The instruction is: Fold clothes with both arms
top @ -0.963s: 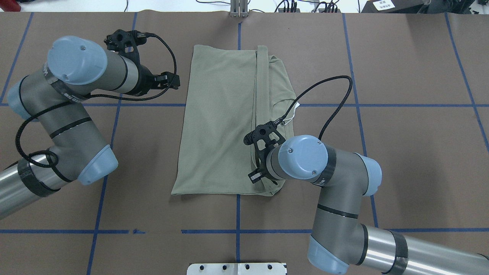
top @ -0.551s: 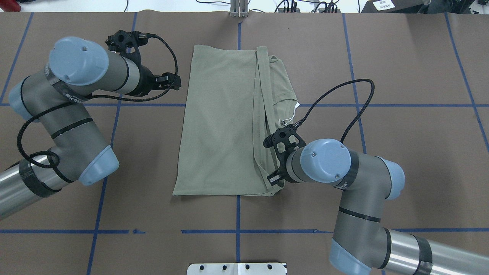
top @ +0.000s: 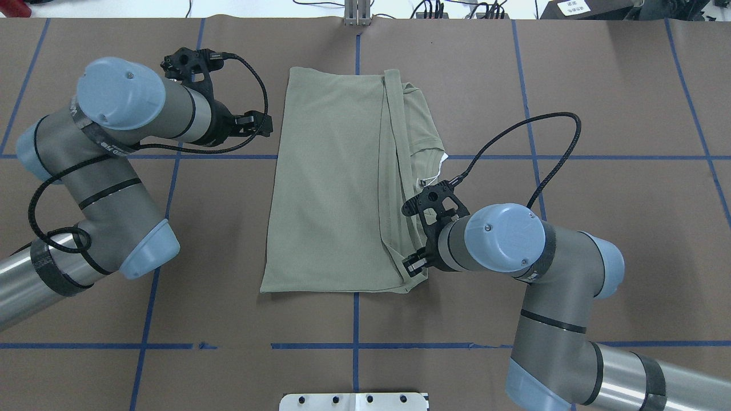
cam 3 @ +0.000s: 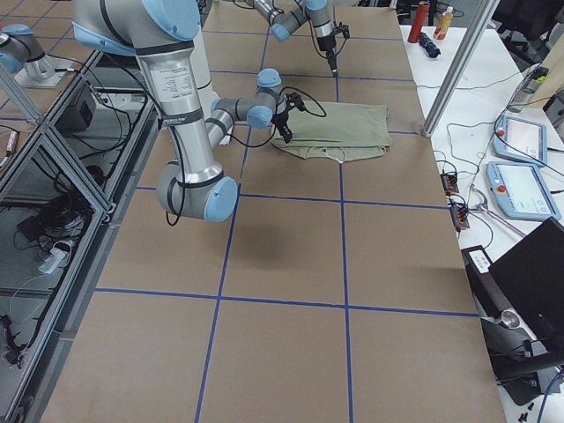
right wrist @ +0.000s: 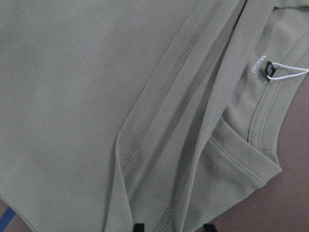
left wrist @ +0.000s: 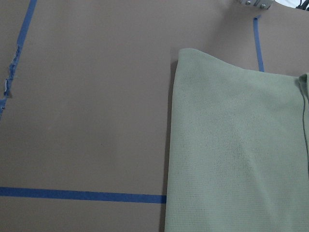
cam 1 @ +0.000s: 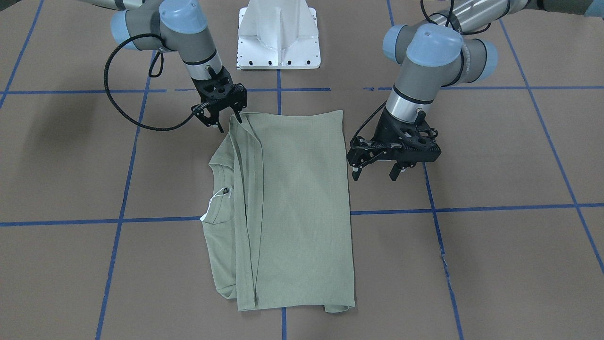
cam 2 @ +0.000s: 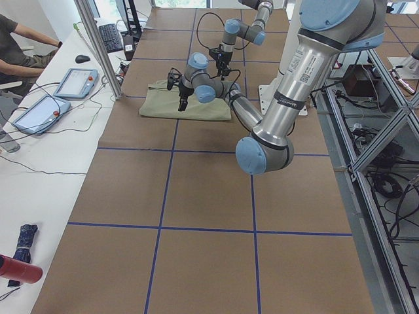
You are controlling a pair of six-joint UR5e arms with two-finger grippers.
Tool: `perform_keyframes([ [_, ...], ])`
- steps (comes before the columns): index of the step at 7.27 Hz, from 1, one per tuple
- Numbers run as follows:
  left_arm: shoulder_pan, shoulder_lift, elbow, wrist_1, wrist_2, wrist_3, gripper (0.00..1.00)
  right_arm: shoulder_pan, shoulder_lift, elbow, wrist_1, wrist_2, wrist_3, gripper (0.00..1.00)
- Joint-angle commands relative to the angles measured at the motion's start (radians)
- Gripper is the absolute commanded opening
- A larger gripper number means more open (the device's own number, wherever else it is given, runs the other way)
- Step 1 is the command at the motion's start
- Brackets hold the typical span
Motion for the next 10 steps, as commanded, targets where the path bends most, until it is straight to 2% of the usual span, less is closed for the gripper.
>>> perform_keyframes([
  [1,-0.001,0.000,0.002,-0.001,0.000,0.001,1.00,0.021,0.035,-0.020,-0.010,-0.003,0.002,1.00],
  [3,-0.001,0.000,0.002,-0.001,0.000,0.001,1.00,0.029,0.180,-0.170,-0.007,-0.003,0.004,0.99],
  [4,-0.001,0.002,0.002,-0.001,0.000,0.001,1.00,0.030,0.185,-0.176,-0.007,-0.004,0.019,0.78],
  [5,-0.001,0.002,0.002,-0.001,0.000,0.001,1.00,0.030,0.194,-0.210,0.002,-0.004,0.018,0.49],
  [6,0.001,0.002,0.002,-0.001,0.000,0.001,1.00,0.030,0.213,-0.243,0.002,-0.004,0.011,0.40],
  [7,0.001,0.002,0.004,-0.001,0.000,0.003,1.00,0.029,0.210,-0.244,0.002,0.000,0.007,0.33],
  [10,0.001,0.005,0.004,-0.002,0.000,0.006,1.00,0.021,0.207,-0.236,0.002,0.014,0.005,0.35],
])
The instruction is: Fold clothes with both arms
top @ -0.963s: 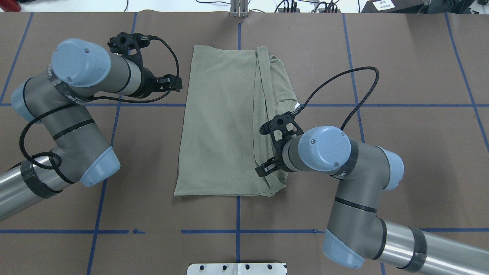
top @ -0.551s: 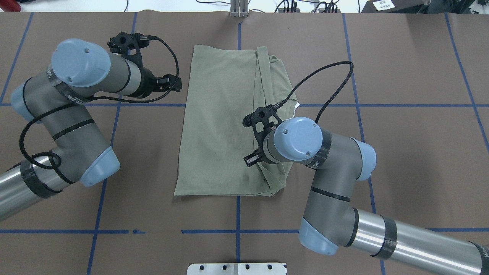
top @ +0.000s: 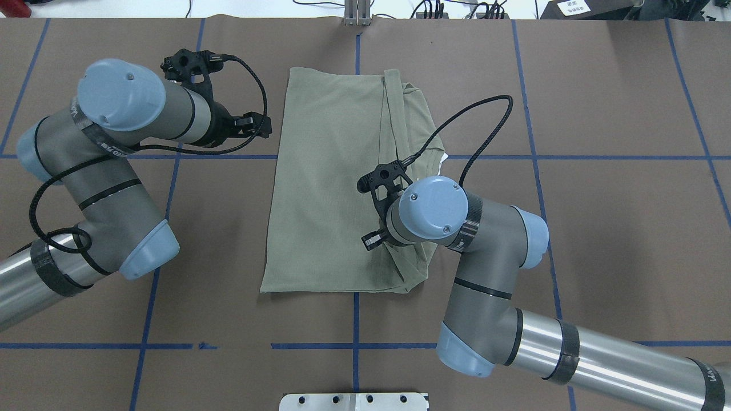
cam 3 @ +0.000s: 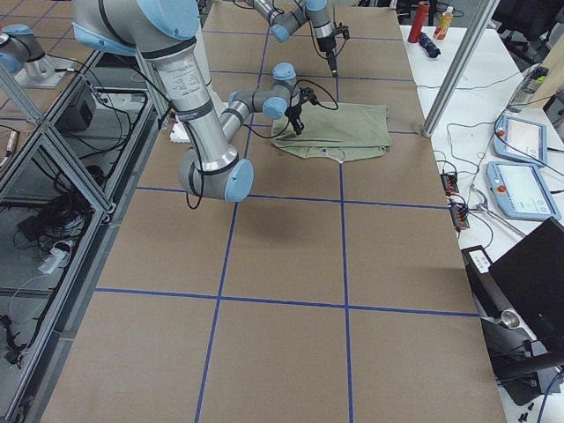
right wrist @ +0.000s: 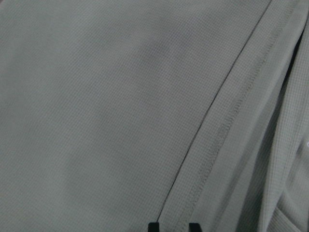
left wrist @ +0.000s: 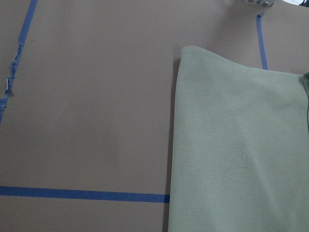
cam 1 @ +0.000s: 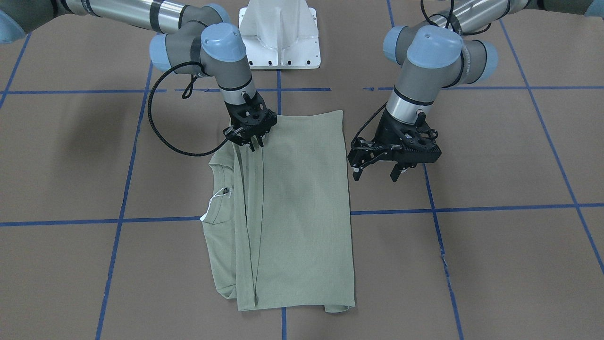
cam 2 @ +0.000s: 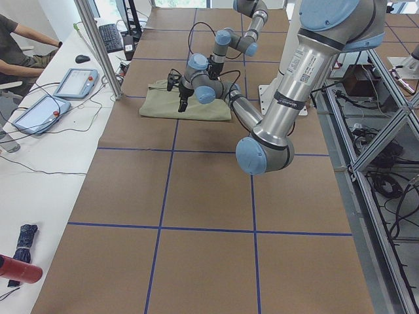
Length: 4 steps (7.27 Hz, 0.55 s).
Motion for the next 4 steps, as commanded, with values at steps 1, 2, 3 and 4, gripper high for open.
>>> perform_keyframes([
  [1,0.000,0.000,0.000,0.001,0.000,0.001,1.00,-0.010,0.000,0.005,0.003,0.005,0.000,0.35],
  [2,0.000,0.001,0.000,0.001,0.000,0.001,1.00,-0.024,-0.004,0.007,0.003,0.004,0.003,0.35],
  [3,0.000,0.001,0.000,0.001,0.000,0.001,1.00,-0.027,-0.006,0.007,0.003,0.002,0.004,0.34],
  [4,0.000,0.000,0.000,0.001,0.000,-0.001,1.00,-0.027,-0.007,0.002,0.003,0.002,0.003,0.28],
])
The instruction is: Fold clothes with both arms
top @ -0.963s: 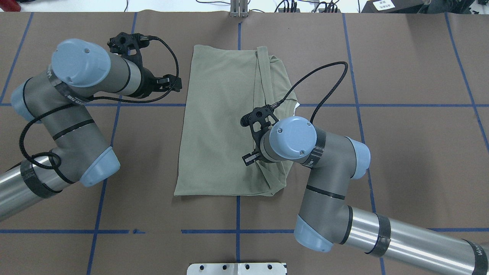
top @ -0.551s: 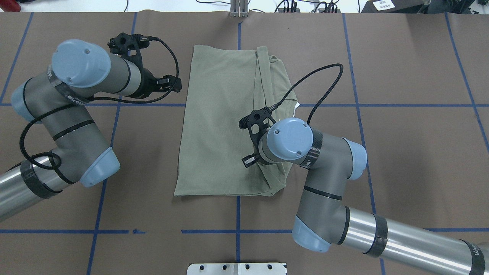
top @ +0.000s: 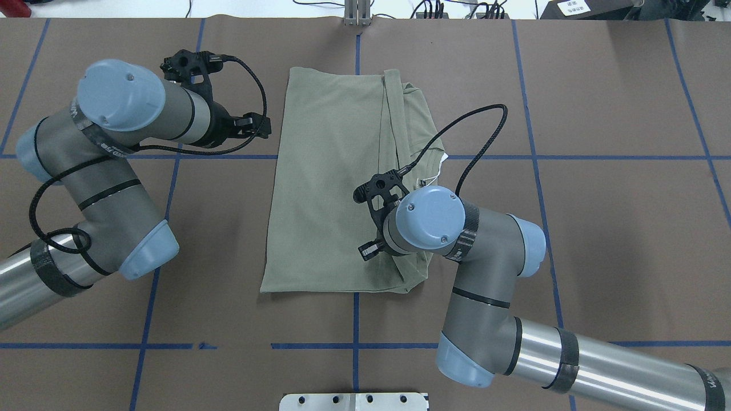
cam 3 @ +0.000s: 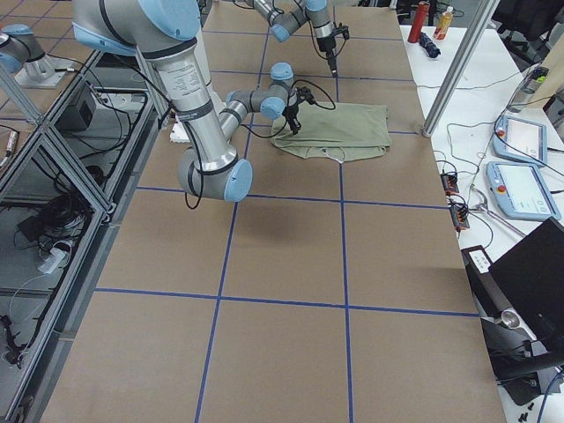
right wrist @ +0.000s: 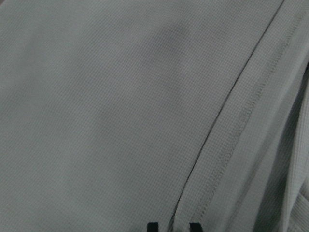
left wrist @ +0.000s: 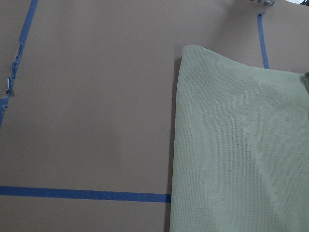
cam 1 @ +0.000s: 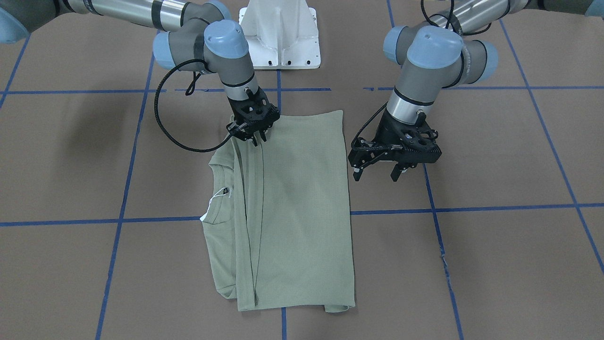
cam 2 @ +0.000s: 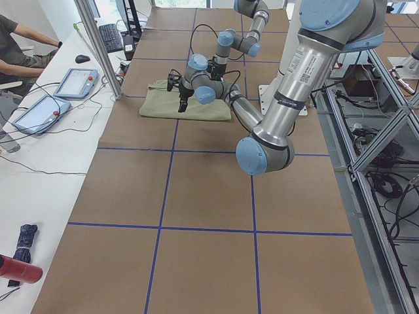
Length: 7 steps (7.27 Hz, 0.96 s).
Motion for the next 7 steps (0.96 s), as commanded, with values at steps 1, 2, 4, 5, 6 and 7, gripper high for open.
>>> perform_keyframes([
  [1,0.000,-0.003,0.000,-0.001,0.000,-0.001,1.00,-0.002,-0.004,-0.002,0.000,-0.001,-0.005,0.09],
  [2,0.000,-0.003,0.000,0.000,0.000,-0.001,1.00,-0.002,-0.005,-0.002,0.000,0.001,-0.006,0.00],
  [4,0.000,-0.004,0.000,0.000,0.000,-0.001,1.00,0.000,-0.008,0.002,0.002,0.001,-0.006,0.00],
  [5,0.000,-0.003,0.000,0.000,0.000,-0.003,1.00,0.006,-0.014,0.024,0.000,0.001,-0.006,0.00],
  [6,0.000,-0.004,0.002,0.000,0.000,-0.003,1.00,0.009,-0.060,0.081,0.000,0.002,-0.006,0.00],
  [7,0.000,-0.004,0.002,-0.001,0.000,-0.004,1.00,0.012,-0.120,0.136,0.000,0.007,-0.006,0.00],
])
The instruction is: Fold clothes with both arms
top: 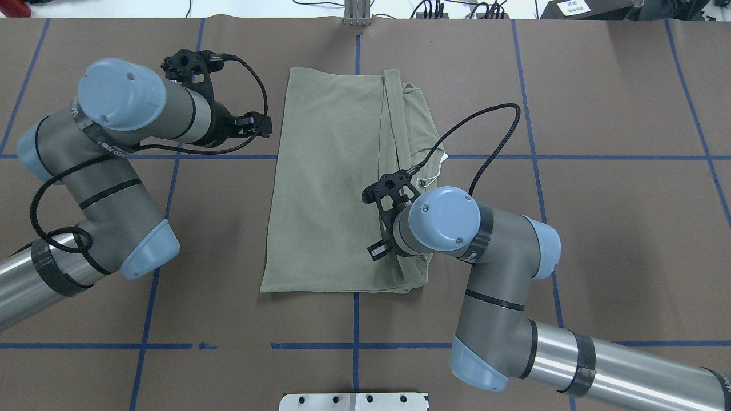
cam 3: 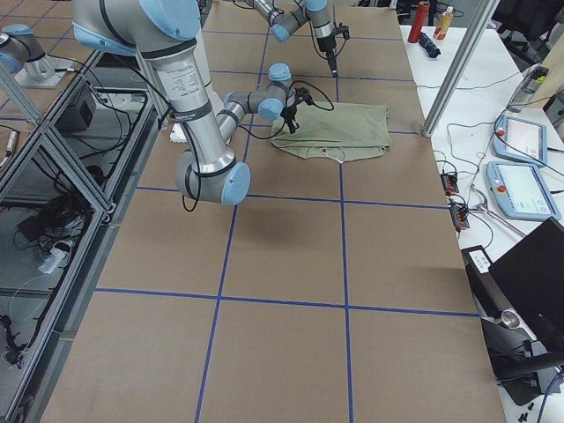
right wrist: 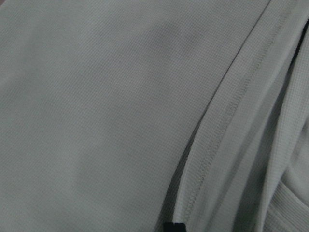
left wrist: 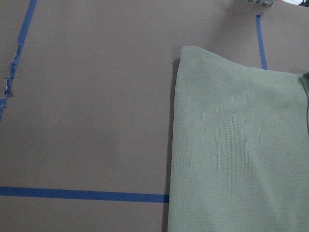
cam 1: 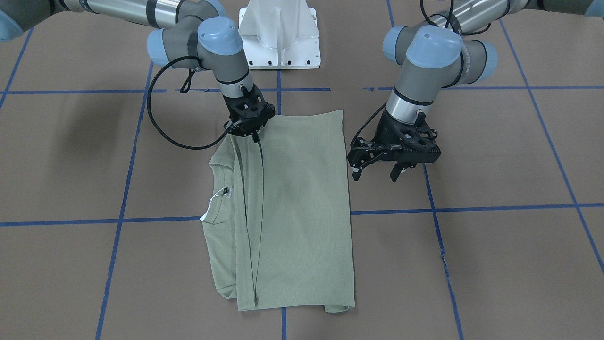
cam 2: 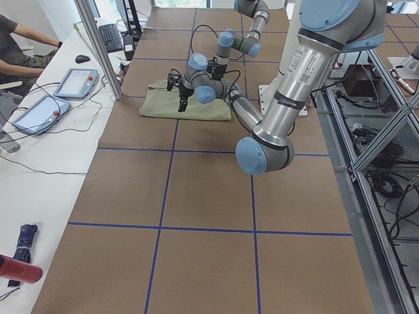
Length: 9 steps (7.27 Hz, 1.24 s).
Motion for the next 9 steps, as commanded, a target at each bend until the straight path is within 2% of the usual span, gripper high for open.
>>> perform_keyframes([
  [1,0.003,-0.001,0.001,0.000,0.000,-0.001,1.00,0.003,-0.103,0.084,0.001,0.003,0.002,0.00],
  [3,0.005,-0.001,0.001,0.000,0.000,-0.001,1.00,0.001,-0.116,0.081,0.000,-0.002,0.009,0.00],
  [4,0.006,-0.002,0.004,0.000,0.000,-0.001,1.00,0.004,-0.122,0.084,0.000,-0.001,0.009,0.06],
  [5,0.005,-0.002,0.004,0.000,0.000,0.000,1.00,0.004,-0.120,0.084,0.001,0.000,0.015,0.44],
  [6,0.005,-0.002,0.004,-0.001,0.000,0.002,1.00,0.009,-0.117,0.087,0.001,-0.002,0.020,0.99],
  [8,0.005,-0.004,0.004,-0.001,0.000,0.002,1.00,0.064,-0.088,0.086,-0.003,0.001,0.029,1.00],
  [9,0.005,-0.005,0.004,0.000,0.000,0.003,1.00,0.091,-0.036,0.042,-0.003,0.001,0.043,1.00],
])
